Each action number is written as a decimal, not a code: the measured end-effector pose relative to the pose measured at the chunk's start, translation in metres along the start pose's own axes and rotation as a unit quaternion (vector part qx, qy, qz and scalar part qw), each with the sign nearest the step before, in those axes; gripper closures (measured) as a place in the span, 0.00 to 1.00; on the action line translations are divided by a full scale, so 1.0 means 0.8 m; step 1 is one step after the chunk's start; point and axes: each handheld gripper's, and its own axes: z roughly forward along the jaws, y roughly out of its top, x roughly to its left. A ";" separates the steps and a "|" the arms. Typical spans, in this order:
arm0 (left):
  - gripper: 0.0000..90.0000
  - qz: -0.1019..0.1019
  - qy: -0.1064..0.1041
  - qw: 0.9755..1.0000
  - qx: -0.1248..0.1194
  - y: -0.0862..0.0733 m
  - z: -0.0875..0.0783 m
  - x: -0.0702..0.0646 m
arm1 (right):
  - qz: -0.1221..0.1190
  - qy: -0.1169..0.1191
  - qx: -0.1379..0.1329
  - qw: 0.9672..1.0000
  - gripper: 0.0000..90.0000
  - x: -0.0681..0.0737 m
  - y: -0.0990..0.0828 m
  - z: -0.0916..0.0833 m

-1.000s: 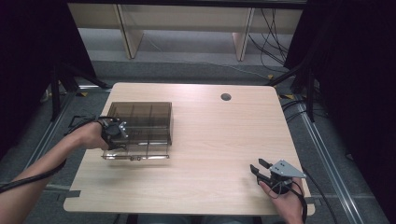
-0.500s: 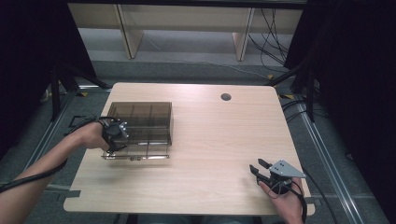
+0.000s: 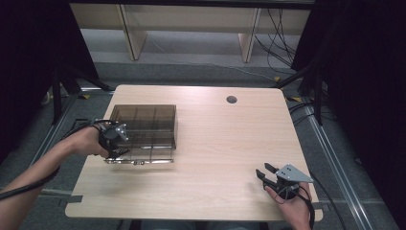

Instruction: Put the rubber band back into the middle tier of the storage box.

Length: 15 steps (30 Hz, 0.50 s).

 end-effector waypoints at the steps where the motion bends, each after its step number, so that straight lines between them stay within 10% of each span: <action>1: 0.70 0.003 0.001 1.000 -0.004 -0.001 -0.001 -0.002 | -0.001 0.001 -0.001 1.000 0.62 0.000 0.000 0.000; 15: 0.62 -0.013 0.014 0.996 -0.088 -0.018 -0.012 -0.039 | 0.003 0.002 -0.001 1.000 0.62 0.000 0.000 0.001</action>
